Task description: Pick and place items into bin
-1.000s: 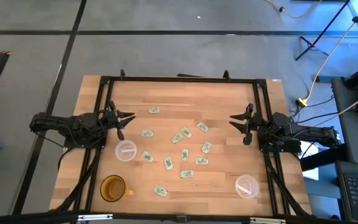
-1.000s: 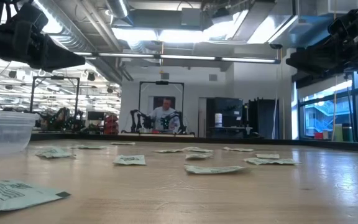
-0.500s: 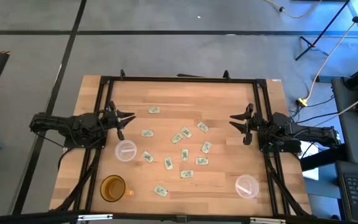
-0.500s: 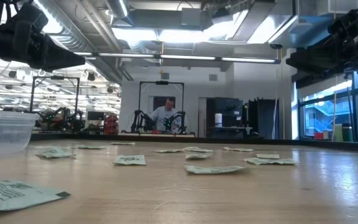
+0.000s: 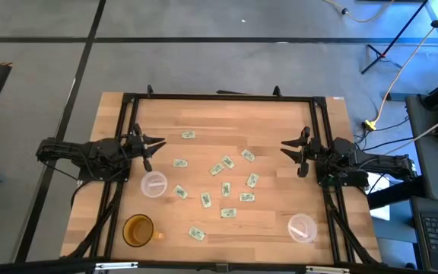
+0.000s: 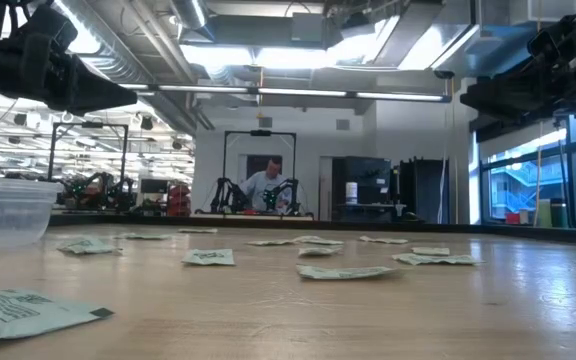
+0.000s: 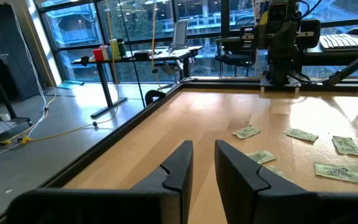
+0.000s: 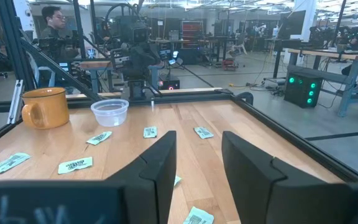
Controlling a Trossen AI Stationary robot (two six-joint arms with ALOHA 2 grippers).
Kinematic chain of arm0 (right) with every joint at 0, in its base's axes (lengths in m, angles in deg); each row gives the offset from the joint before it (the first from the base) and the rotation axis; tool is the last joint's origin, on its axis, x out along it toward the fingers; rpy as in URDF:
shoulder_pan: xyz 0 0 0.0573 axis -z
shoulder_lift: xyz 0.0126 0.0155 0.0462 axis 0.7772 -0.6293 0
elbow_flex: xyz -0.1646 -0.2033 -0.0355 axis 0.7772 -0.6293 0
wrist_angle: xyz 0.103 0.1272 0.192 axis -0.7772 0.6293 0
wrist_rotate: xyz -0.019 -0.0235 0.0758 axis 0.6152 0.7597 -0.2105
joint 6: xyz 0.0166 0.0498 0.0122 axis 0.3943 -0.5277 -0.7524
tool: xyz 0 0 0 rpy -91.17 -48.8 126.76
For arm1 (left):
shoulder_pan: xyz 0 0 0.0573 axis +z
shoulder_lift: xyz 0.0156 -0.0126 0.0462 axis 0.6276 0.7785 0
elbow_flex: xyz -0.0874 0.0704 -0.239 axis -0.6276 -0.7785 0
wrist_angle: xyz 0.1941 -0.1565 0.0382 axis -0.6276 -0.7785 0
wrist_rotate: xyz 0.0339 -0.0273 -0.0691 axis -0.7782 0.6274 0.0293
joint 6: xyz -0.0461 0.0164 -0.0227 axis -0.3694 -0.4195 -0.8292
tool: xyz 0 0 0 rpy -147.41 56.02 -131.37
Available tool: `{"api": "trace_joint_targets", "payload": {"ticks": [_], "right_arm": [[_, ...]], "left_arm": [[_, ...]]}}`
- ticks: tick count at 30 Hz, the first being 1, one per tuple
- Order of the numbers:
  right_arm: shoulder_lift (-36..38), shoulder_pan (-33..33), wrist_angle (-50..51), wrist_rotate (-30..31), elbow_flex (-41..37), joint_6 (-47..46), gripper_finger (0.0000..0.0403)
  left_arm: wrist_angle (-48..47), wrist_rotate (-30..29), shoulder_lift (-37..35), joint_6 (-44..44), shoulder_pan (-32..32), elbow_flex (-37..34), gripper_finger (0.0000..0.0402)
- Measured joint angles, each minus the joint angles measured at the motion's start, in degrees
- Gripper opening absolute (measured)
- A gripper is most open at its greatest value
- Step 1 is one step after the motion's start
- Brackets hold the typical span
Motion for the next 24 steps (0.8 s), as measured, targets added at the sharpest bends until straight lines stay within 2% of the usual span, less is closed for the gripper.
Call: {"api": "trace_joint_targets", "payload": {"ticks": [24], "right_arm": [[0.00,-0.01,-0.05,0.01,0.00,-1.53,0.0133]], "left_arm": [[-0.01,-0.22,0.00,0.00,0.02,0.01,0.0061]]}}
